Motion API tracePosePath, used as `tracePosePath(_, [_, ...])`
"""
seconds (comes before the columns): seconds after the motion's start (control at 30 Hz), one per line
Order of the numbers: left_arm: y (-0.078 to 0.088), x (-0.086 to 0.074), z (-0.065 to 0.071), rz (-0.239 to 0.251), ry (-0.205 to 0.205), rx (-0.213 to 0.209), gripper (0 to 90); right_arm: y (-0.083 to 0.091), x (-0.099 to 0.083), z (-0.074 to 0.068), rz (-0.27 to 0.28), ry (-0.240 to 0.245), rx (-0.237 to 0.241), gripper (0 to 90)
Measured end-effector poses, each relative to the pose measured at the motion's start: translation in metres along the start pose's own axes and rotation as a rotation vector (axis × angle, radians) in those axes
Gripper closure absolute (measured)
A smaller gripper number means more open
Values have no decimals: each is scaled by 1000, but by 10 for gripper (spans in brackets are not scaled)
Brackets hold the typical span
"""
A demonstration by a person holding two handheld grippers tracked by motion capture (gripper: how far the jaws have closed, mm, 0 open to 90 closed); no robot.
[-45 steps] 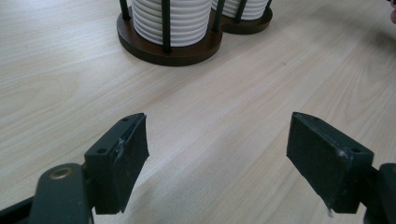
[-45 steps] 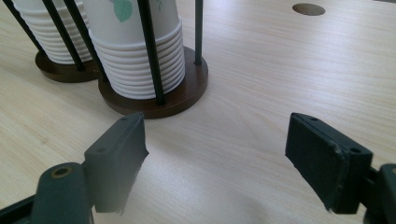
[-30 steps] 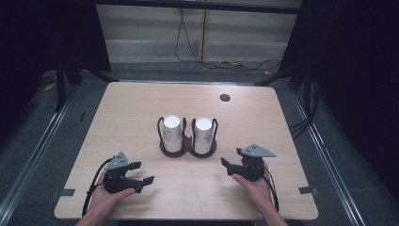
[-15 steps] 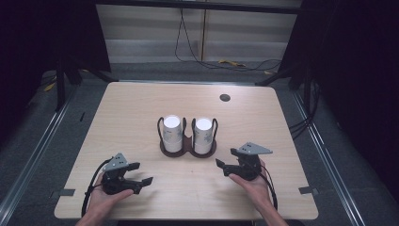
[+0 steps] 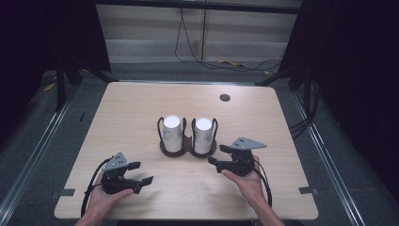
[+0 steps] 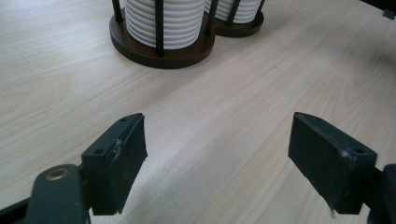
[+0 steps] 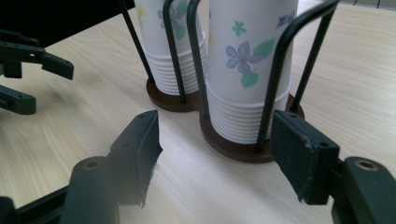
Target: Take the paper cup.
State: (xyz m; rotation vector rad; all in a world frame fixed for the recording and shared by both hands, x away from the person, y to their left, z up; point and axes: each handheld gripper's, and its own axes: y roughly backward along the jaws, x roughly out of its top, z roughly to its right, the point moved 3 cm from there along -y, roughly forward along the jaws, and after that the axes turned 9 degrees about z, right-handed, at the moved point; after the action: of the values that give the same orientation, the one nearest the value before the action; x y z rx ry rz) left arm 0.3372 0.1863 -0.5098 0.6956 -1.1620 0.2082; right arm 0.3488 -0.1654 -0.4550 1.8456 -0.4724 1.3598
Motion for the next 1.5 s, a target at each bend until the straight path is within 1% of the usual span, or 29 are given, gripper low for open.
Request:
tracePosePath(0.17, [0, 0, 1, 0, 2, -7, 217, 1, 7, 1, 15, 8, 10, 371])
tracePosePath(0.2, [0, 0, 0, -6, -4, -5, 217, 2, 9, 1, 24, 13, 15, 382])
tracePosePath(0.23, [-1, 0, 0, -1, 3, -10, 217, 1, 12, -1, 23, 25, 23, 379])
tracePosePath(0.33, [0, 0, -1, 1, 6, -2, 217, -2, 14, -6, 21, 32, 49, 390])
tracePosePath(0.4, [0, 0, -1, 5, 6, 5, 218, -4, 15, -8, 25, 37, 55, 391])
tracePosePath(0.43, [0, 1, -1, 11, 10, 6, 229, -6, 19, -10, 32, 39, 73, 391])
tracePosePath(0.53, [0, 1, -1, 9, 11, -1, 230, -8, 25, -13, 37, 44, 78, 374])
tracePosePath(0.63, [0, 0, -1, 6, 8, -7, 230, -11, 30, -15, 34, 46, 90, 369])
tracePosePath(0.67, [-1, 0, 0, 4, 10, -10, 230, -13, 34, -18, 35, 49, 106, 369])
tracePosePath(0.77, [-1, 0, 0, 3, 14, -17, 230, -14, 38, -18, 37, 54, 115, 369])
tracePosePath(0.9, [-1, 0, 0, -2, 9, -19, 230, -18, 48, -20, 38, 69, 135, 383])
tracePosePath(0.97, [-1, 0, 0, -6, 9, -19, 230, -21, 52, -21, 33, 74, 147, 408])
tracePosePath(1.07, [-2, 0, 0, -4, 5, -4, 240, -25, 60, -22, 29, 85, 161, 421])
tracePosePath(1.1, [-3, 0, -1, -7, -2, -3, 240, -26, 63, -22, 29, 83, 171, 420])
tracePosePath(1.13, [-3, 0, 0, -6, 6, -5, 240, -26, 67, -23, 30, 79, 182, 418])
tracePosePath(1.27, [-3, 0, 1, -7, -4, -18, 240, -28, 84, -25, 48, 105, 193, 420])
tracePosePath(1.37, [-3, 0, 1, -9, -4, -22, 239, -36, 93, -26, 25, 126, 206, 414])
tracePosePath(1.5, [-1, 0, 2, -7, -1, -23, 238, -52, 99, -26, -10, 146, 214, 409])
